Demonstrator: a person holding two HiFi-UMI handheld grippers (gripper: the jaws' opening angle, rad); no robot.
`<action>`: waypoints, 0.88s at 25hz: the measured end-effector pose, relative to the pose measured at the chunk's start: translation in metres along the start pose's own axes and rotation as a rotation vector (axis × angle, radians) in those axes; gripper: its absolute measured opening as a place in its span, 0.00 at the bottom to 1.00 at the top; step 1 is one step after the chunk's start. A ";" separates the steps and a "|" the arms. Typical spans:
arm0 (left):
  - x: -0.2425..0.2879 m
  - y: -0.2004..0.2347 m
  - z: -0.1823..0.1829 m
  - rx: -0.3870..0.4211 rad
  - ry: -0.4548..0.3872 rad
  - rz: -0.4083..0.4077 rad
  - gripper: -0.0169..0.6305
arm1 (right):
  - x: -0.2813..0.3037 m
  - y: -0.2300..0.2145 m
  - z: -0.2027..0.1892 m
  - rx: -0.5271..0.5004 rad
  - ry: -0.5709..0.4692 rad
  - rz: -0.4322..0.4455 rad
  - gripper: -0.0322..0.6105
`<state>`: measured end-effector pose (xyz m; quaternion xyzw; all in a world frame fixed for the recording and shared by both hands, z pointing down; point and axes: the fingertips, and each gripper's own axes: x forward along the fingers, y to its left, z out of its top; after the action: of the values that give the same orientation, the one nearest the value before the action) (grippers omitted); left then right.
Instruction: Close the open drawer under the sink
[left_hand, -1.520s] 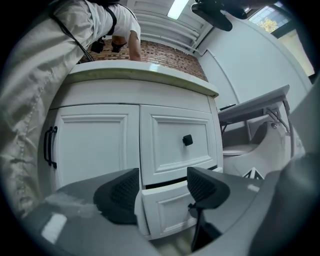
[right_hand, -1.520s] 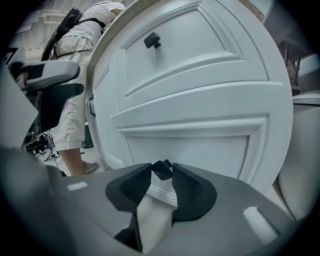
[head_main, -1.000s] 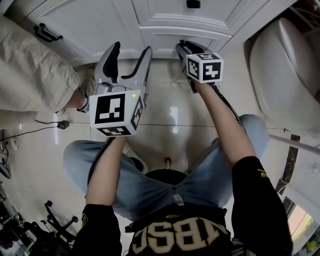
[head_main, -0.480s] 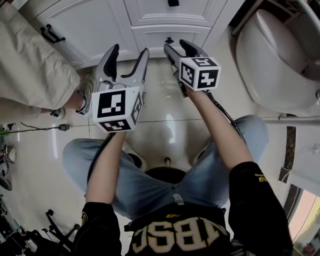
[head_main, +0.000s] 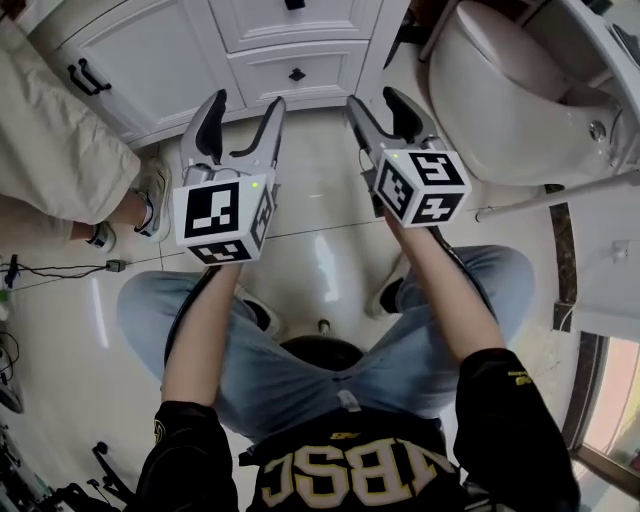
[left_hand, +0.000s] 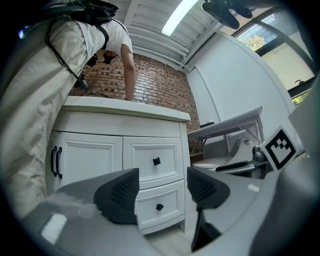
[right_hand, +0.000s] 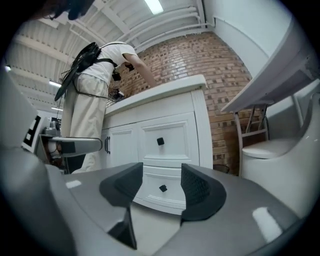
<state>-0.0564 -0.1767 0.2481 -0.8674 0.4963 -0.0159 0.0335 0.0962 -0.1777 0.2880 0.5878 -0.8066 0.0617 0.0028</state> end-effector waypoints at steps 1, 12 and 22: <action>-0.003 -0.001 0.004 -0.005 -0.010 0.001 0.49 | -0.010 0.000 0.007 -0.010 -0.021 -0.013 0.41; -0.025 0.004 0.000 -0.023 -0.021 0.081 0.49 | -0.063 0.005 0.053 -0.251 -0.146 -0.107 0.64; -0.025 0.015 0.000 0.015 -0.018 0.132 0.56 | -0.050 0.003 0.034 -0.272 -0.056 -0.127 0.64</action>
<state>-0.0825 -0.1628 0.2468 -0.8325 0.5521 -0.0096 0.0456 0.1114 -0.1328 0.2497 0.6335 -0.7684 -0.0648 0.0640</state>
